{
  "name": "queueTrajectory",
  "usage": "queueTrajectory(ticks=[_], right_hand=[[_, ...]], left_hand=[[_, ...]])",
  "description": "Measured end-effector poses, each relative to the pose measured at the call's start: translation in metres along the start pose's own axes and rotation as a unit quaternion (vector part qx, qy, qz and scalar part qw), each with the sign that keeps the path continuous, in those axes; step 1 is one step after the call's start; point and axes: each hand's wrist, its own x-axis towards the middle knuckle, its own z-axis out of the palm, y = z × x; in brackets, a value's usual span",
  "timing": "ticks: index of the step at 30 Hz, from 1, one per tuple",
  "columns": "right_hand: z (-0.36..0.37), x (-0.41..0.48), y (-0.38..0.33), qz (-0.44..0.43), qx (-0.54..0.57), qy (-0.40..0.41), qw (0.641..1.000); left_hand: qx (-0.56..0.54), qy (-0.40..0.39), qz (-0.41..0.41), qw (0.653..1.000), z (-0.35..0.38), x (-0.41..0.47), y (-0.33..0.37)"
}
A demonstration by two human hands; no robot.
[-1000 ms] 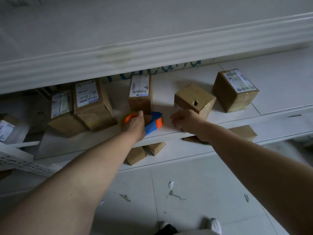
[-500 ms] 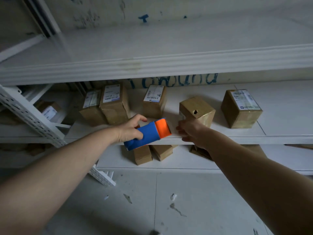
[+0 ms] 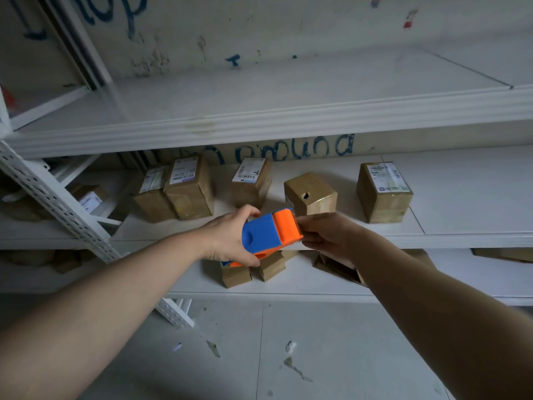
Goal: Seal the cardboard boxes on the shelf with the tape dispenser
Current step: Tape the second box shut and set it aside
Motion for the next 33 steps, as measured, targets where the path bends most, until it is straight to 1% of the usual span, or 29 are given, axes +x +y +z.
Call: queueTrajectory(ticks=[2,4,5,7,10,13,14,17,21,26,33], right_hand=[[-0.002,0.000,-0.001,-0.035,-0.029,0.067,0.997],[-0.006,0.004,-0.004,-0.053,-0.016,0.132,0.990],[-0.008,0.007,-0.006,-0.058,-0.001,0.149,0.987],[-0.015,0.014,-0.011,-0.068,-0.002,0.172,0.983],[-0.040,0.019,-0.019,-0.078,-0.012,0.235,0.969],[-0.071,0.018,-0.026,-0.078,-0.004,0.300,0.951],[-0.077,0.020,-0.028,-0.084,-0.014,0.301,0.950],[-0.082,0.032,-0.037,-0.104,-0.008,0.264,0.959],[-0.095,0.048,-0.048,-0.108,-0.080,0.241,0.961],[-0.110,0.071,-0.057,-0.113,-0.126,0.229,0.959],[-0.124,0.101,-0.055,-0.120,-0.130,0.189,0.966]], left_hand=[[0.052,0.021,0.012,0.998,0.001,0.006,0.003],[0.125,0.057,0.034,0.990,-0.001,0.016,0.007],[0.143,0.074,0.048,0.986,-0.002,0.022,0.009],[0.115,0.084,0.062,0.988,-0.007,0.033,0.012],[0.077,0.057,0.064,0.993,-0.018,0.041,0.004],[0.043,0.058,0.045,0.996,-0.025,0.039,-0.016],[0.025,0.059,0.040,0.997,-0.026,0.038,-0.021],[-0.018,0.071,0.037,0.997,-0.026,0.038,-0.025],[-0.059,0.099,0.023,0.993,-0.029,0.040,-0.017],[-0.054,0.100,0.000,0.994,-0.031,0.049,-0.005],[-0.045,0.092,-0.020,0.995,-0.023,0.058,0.002]])
